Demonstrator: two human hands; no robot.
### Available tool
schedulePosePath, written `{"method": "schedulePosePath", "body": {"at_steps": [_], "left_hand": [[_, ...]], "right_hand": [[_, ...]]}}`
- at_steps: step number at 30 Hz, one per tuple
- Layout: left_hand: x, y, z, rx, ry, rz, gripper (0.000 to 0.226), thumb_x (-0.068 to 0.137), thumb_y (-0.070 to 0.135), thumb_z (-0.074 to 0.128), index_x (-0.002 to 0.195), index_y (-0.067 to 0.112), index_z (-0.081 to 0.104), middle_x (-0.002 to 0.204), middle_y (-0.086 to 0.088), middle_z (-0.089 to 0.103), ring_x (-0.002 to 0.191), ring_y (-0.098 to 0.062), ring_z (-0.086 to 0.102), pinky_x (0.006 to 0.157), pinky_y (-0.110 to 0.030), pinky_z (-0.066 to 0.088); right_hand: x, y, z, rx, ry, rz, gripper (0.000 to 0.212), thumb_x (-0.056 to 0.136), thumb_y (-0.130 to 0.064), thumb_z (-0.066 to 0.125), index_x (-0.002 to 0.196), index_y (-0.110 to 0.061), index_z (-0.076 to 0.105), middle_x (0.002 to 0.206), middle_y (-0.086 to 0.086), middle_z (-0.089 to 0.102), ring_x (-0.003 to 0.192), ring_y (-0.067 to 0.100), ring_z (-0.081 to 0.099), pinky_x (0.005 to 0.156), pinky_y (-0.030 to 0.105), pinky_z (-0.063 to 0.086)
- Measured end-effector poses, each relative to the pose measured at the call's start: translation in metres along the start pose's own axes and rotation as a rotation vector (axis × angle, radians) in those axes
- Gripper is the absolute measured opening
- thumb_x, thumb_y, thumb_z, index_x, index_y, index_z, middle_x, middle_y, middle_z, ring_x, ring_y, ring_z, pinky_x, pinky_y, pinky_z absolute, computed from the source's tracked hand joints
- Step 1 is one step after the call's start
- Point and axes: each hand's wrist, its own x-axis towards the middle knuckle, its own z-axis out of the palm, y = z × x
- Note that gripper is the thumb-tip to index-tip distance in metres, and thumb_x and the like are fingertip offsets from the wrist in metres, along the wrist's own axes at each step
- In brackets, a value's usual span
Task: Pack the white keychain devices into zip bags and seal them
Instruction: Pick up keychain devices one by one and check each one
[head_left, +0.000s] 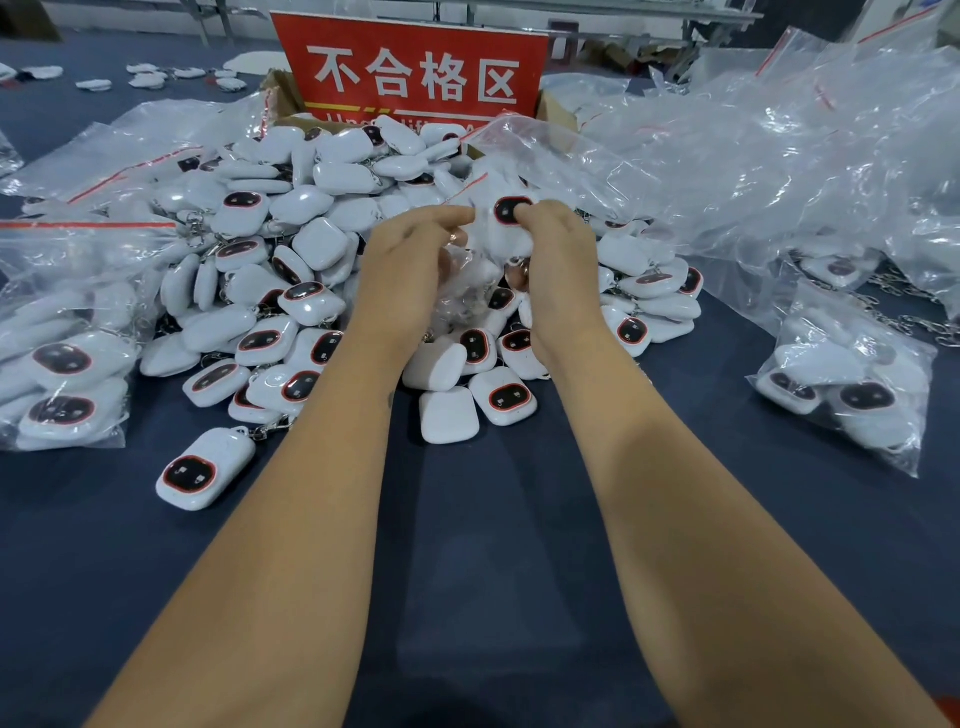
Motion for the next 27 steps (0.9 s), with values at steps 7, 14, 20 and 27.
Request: {"method": "schedulePosePath", "body": {"at_steps": [7,14,20,27], "left_hand": [[-0.003,-0.005,0.004,0.271,-0.083,0.196,0.050,0.082,0.005,0.072,0.129,0.020,0.062,0.109,0.003,0.057,0.069,0.002,0.047,0.071,-0.011,0.046],[-0.003,-0.006,0.008,0.385,-0.067,0.272,0.056,0.078,0.013,0.079,0.130,0.017,0.059,0.107,0.003,0.052,0.067,0.001,0.044,0.067,-0.006,0.039],[-0.004,-0.008,0.007,0.362,-0.045,0.259,0.038,0.075,0.019,0.080,0.107,0.015,0.061,0.106,-0.005,0.056,0.075,-0.009,0.049,0.071,-0.021,0.044],[-0.006,-0.005,0.006,0.346,-0.035,0.289,0.037,0.075,0.014,0.077,0.105,0.028,0.061,0.094,0.010,0.050,0.068,-0.001,0.042,0.066,-0.011,0.035]], "right_hand": [[-0.002,-0.013,0.003,0.218,-0.009,-0.138,0.010,0.102,-0.014,0.052,0.096,-0.012,0.059,0.091,0.009,0.067,0.077,0.027,0.069,0.080,0.035,0.055],[-0.008,-0.015,0.004,0.109,-0.130,-0.312,0.013,0.096,-0.002,0.059,0.104,-0.013,0.060,0.094,-0.005,0.069,0.095,0.007,0.067,0.092,0.024,0.053],[-0.014,-0.009,0.006,-0.270,-0.072,-0.355,0.017,0.090,-0.020,0.067,0.094,-0.036,0.063,0.115,-0.004,0.063,0.121,0.020,0.052,0.107,0.041,0.041],[-0.012,-0.007,0.005,-0.366,-0.018,-0.394,0.013,0.087,-0.023,0.071,0.094,-0.032,0.065,0.106,-0.009,0.055,0.111,0.016,0.051,0.102,0.036,0.042]]}}
